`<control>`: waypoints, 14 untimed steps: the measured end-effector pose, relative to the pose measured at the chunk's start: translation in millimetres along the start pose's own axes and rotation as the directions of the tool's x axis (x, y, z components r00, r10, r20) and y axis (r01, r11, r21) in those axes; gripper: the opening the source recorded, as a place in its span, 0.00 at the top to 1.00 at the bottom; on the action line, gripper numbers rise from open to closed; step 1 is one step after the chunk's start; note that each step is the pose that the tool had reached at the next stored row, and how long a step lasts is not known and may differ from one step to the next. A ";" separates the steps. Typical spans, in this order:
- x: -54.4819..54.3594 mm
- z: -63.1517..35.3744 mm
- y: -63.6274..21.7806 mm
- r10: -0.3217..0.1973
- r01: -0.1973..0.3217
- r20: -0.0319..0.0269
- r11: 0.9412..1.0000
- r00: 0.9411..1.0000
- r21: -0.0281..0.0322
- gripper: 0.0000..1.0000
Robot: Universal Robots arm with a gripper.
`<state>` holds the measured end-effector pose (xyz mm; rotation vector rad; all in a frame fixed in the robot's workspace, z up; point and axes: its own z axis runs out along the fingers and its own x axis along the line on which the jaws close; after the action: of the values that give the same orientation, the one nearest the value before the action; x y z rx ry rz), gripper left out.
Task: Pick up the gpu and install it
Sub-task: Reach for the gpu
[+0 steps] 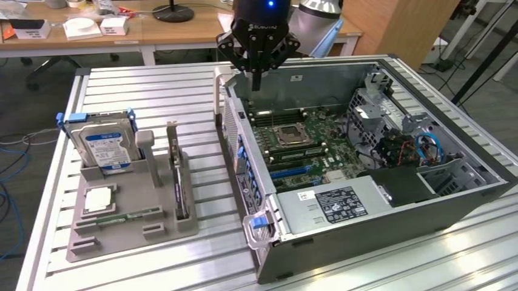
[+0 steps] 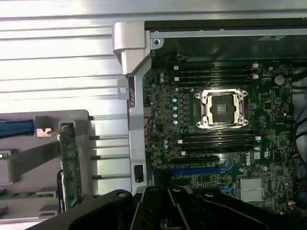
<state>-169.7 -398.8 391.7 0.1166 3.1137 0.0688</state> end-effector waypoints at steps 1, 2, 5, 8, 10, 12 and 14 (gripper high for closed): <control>0.5 0.0 0.0 0.000 0.000 0.000 1.000 1.000 0.000 0.89; 1.2 0.0 -0.1 0.000 0.000 0.000 1.000 1.000 0.000 0.89; 4.1 0.0 -0.3 0.000 0.000 0.000 1.000 1.000 0.000 0.89; 4.1 0.0 -0.3 0.000 0.000 0.000 1.000 1.000 0.000 0.89; 4.1 0.0 -0.3 0.000 0.000 0.000 1.000 1.000 0.000 0.89; 4.3 0.1 -0.3 0.000 0.000 0.000 1.000 1.000 0.000 0.89; 5.0 0.2 -0.4 0.000 0.000 0.000 1.000 1.000 0.000 0.89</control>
<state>-174.6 -398.8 391.4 0.1168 3.1136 0.0689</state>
